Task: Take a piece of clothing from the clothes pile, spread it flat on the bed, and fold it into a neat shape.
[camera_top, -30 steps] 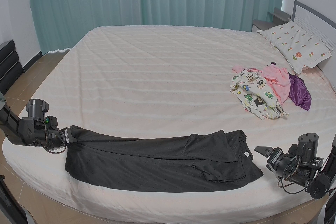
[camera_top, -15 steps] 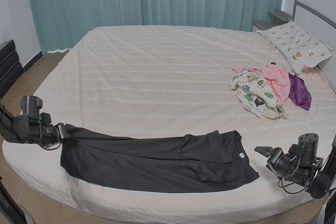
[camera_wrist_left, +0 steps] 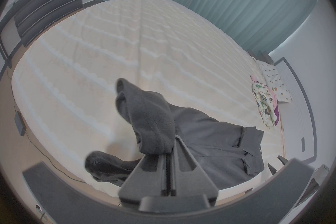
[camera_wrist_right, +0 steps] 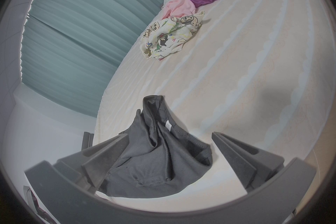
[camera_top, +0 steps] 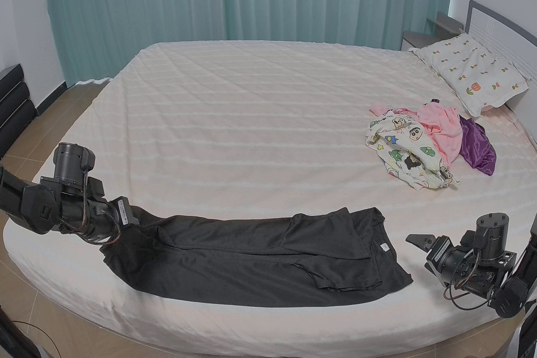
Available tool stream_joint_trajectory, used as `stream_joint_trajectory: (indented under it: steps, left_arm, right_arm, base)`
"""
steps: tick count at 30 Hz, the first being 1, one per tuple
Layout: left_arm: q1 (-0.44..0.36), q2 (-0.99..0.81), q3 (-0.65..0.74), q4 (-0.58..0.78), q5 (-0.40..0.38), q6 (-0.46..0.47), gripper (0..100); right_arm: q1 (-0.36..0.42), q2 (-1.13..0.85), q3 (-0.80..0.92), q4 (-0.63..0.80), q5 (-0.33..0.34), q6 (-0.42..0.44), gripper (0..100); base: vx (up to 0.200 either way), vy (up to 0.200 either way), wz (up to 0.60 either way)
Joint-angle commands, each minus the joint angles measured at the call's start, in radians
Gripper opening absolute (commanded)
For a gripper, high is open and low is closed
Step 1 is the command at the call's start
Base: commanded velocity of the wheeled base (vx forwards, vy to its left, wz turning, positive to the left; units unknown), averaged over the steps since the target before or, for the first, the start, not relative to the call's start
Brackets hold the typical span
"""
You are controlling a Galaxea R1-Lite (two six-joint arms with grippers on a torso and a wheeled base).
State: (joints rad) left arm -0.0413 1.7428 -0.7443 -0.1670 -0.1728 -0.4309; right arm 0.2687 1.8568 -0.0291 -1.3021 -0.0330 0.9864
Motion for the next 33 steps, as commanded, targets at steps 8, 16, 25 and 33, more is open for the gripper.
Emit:
stream_joint_trajectory:
  steps: [8,16,25,33]
  left_arm:
    - [-0.267,-0.02,-0.052,0.029,0.119,-0.138,0]
    - [-0.413,0.041,-0.193,0.146,0.142,-0.259,0]
    - [-0.497,0.133,-0.288,0.176,0.19,-0.307,0]
    - [-0.536,0.21,-0.349,0.176,0.19,-0.319,0]
  right_arm:
    - [-0.003,0.004,0.0,-0.002,-0.001,0.0,100]
    - [-0.003,0.005,0.002,-0.017,-0.001,0.0,100]
    - [-0.002,0.007,0.002,-0.017,-0.001,0.0,100]
    - [-0.002,0.021,0.002,-0.017,-0.001,-0.002,100]
  base:
    - [0.0,-0.2,0.0]
    - [0.0,-0.2,0.0]
    - [0.0,-0.2,0.0]
    - [0.0,-0.2,0.0]
